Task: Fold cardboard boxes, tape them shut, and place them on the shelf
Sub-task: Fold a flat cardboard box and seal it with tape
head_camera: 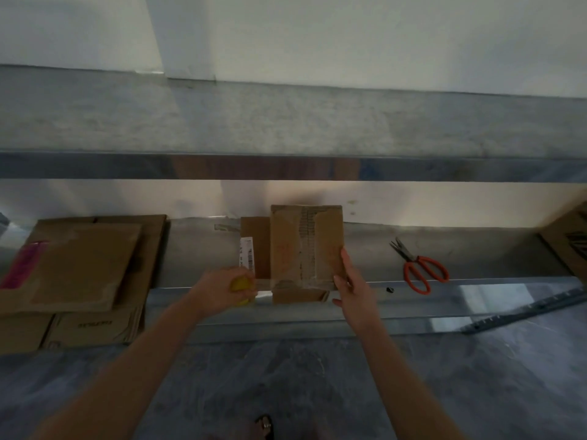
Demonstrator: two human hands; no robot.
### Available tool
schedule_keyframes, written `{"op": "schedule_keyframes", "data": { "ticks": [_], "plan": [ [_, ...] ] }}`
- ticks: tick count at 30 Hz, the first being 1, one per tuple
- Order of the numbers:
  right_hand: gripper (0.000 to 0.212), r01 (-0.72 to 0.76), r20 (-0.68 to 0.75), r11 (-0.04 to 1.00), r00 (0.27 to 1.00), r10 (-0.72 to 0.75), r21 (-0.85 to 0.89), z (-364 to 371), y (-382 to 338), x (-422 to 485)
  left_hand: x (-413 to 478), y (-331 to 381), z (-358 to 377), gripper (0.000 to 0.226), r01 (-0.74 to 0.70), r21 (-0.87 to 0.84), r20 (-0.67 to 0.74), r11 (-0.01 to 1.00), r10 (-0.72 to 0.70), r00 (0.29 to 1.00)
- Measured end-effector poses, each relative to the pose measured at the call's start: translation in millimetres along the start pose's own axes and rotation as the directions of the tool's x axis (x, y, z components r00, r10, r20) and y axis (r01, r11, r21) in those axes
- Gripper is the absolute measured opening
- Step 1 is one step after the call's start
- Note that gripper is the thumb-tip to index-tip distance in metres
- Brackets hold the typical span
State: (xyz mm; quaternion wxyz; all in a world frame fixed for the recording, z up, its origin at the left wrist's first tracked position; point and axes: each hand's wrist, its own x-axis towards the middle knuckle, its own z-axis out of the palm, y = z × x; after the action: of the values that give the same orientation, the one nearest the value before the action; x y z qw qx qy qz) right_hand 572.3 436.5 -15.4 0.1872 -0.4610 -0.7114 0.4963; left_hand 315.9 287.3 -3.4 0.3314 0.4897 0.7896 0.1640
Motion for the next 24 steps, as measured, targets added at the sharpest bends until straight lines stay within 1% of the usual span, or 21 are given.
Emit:
{"op": "schedule_keyframes", "data": {
  "ticks": [2,3,6,8,10,13,15,18,21,24],
  "plan": [
    [0.063,0.021,0.026,0.999,0.999,-0.020,-0.031,-2,0,-1,-11,2,0,0.024,0.021,-0.211,0.032,0.977,-0.015,0.999],
    [0.063,0.035,0.040,0.998,0.999,-0.033,-0.055,-3,-1,-2,-16,2,0,0.029,0.030,-0.256,0.053,0.966,-0.017,0.998],
    [0.067,0.058,0.070,0.992,0.996,-0.050,-0.109,-9,-1,-3,-24,3,2,0.042,0.008,-0.286,0.074,0.958,0.014,0.997],
    [0.076,0.086,0.098,0.990,0.992,-0.075,-0.108,-13,-1,-6,-27,4,2,0.045,0.041,-0.323,0.051,0.946,-0.026,0.998],
    [0.091,0.116,0.131,0.989,0.986,-0.103,-0.096,-15,2,-10,-28,5,4,0.040,0.058,-0.334,-0.008,0.941,-0.064,0.998],
    [0.099,0.122,0.130,0.983,0.986,-0.104,-0.138,-13,8,-14,-31,6,10,0.034,0.068,-0.288,-0.025,0.955,-0.078,0.997],
    [0.098,0.129,0.153,0.969,0.983,-0.098,-0.209,-12,12,-16,-34,10,13,0.032,0.089,-0.266,-0.041,0.960,-0.103,0.994],
    [0.087,0.132,0.203,0.949,0.976,-0.075,-0.286,-19,19,-20,-39,17,17,0.038,0.133,-0.267,-0.031,0.955,-0.146,0.989],
    [0.084,0.116,0.217,0.945,0.975,-0.050,-0.306,-28,22,-21,-41,23,19,0.038,0.129,-0.225,0.005,0.966,-0.131,0.991],
    [0.081,0.128,0.222,0.949,0.973,-0.064,-0.288,-31,17,-12,-38,26,20,0.035,0.117,-0.233,-0.022,0.966,-0.125,0.992]
  ]
}}
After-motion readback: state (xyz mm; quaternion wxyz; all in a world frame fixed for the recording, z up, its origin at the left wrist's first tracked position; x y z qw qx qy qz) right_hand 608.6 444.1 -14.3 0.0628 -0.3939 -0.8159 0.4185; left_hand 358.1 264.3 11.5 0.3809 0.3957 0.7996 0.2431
